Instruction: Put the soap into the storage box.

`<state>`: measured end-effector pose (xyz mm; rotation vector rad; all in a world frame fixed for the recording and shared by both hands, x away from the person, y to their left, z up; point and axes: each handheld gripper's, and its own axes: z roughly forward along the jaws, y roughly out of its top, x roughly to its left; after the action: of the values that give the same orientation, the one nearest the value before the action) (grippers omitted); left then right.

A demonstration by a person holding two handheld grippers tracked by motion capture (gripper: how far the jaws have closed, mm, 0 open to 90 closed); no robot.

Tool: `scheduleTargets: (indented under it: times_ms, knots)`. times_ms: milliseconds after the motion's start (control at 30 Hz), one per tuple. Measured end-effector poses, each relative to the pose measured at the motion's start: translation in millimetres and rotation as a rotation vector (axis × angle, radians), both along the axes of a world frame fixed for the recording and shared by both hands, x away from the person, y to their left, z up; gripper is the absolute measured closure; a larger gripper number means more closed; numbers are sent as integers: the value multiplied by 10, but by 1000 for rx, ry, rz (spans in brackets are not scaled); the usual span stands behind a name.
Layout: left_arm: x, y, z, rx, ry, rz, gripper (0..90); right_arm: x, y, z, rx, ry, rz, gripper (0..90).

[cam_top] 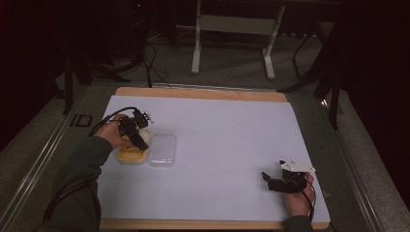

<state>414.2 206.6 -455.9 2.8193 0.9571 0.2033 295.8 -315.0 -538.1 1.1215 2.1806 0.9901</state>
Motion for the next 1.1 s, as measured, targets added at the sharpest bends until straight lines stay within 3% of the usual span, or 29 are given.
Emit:
scheduleTargets:
  times_ms: [400,1100]
  knots:
    - [12,81,-81,-15,7,36,228,-1,1,0,-1,0,0,143]
    - [29,191,-177,3,19,58,228,-1,3,-1,-3,-1,1,144]
